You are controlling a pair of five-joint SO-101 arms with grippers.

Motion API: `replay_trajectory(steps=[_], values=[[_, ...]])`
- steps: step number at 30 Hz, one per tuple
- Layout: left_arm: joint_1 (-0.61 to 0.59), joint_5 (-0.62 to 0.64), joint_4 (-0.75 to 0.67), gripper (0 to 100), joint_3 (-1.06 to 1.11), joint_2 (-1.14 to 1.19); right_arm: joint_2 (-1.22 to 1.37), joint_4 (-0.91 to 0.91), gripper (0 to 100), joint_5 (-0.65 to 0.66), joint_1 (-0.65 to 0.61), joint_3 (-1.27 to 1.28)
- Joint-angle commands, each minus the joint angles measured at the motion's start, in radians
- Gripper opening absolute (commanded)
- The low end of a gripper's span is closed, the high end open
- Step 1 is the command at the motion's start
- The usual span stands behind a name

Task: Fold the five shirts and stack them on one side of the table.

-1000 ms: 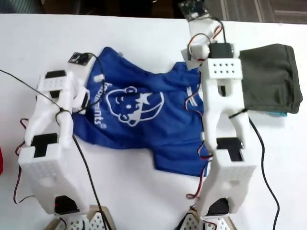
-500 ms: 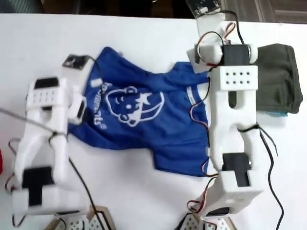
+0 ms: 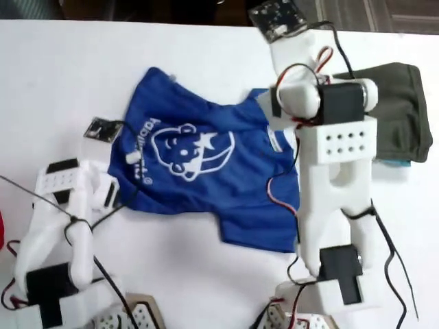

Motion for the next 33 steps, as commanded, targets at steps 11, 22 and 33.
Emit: replay_trajectory(steps=[11,22,33], values=[[0.084,0.061,-0.043,18,-0.111,0.095,-0.073,-0.035,17.6,-0.009,-0.027,0.155],[0.143,0.098,-0.002,18,-0.188,0.106,-0.166,-0.093,17.6,-0.008,-0.027,0.307],[0.138,0.112,0.04,3,-0.32,0.276,-0.245,-0.157,17.6,-0.006,-0.027,0.451]])
